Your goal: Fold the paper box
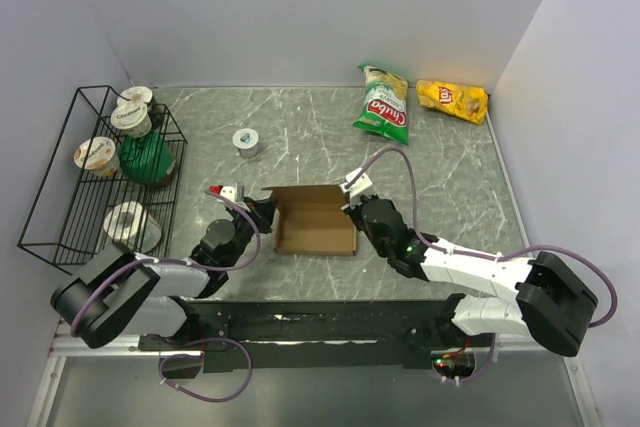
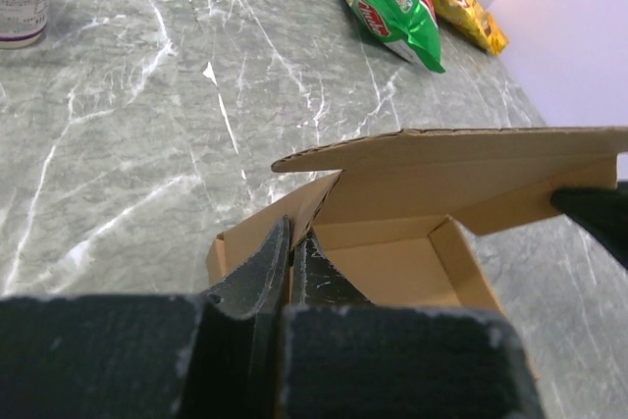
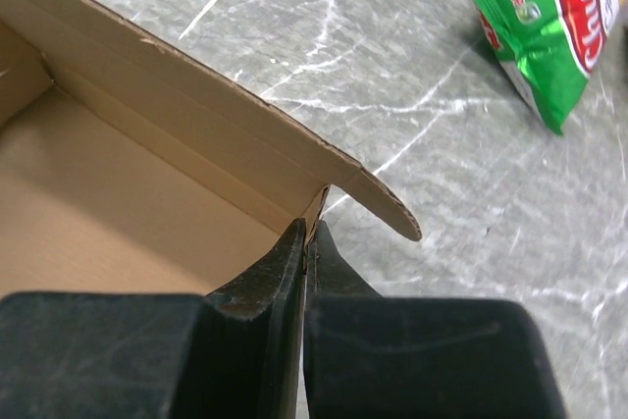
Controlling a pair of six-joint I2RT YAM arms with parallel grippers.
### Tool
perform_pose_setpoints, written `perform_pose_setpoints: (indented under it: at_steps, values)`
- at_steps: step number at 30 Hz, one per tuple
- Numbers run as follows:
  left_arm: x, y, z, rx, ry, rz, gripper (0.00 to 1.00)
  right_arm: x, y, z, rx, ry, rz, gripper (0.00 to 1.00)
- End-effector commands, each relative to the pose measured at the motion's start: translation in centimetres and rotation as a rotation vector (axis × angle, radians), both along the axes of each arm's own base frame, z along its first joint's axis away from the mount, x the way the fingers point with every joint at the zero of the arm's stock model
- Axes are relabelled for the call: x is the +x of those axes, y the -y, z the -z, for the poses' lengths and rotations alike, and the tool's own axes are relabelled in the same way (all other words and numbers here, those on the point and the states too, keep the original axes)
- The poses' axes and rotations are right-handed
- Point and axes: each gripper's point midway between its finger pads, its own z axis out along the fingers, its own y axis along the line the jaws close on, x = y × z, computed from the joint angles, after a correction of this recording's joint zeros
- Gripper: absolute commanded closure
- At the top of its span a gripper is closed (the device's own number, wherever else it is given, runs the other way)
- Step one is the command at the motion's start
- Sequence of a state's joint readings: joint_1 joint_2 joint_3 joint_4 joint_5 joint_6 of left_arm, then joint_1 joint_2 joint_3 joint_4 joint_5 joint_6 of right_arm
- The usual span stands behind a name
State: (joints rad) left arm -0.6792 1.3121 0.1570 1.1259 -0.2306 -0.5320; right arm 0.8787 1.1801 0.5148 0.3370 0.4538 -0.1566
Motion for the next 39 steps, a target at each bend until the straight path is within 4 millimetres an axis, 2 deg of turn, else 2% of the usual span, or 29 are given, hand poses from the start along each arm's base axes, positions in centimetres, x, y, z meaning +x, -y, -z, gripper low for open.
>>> perform_pose_setpoints:
  at_steps: [1,9,16,19,33,39]
  values:
    - [-3.8,3.5,3.5,-0.016,-0.144,0.171,0.99,-1.6,-3.8,-0.3,0.124,-0.031,-0.042,1.0]
    - [-4.7,4.2,4.2,-0.004,-0.16,0.183,0.99,-1.7,-3.8,0.7,0.123,-0.061,0.079,1.0]
    - [-5.0,4.1,4.4,0.009,-0.159,0.176,0.99,-1.5,-3.8,0.2,0.154,-0.074,0.151,1.0]
    - [-5.0,4.0,4.4,0.019,-0.158,0.17,0.99,-1.5,-3.8,0.7,0.169,-0.097,0.178,1.0]
    - [-5.1,4.5,4.7,0.006,-0.17,0.172,0.99,-2.3,-5.5,1.2,0.271,-0.17,0.247,1.0]
    - [-5.2,4.7,5.0,0.01,-0.179,0.174,0.99,-2.5,-5.6,2.3,0.278,-0.189,0.279,1.0]
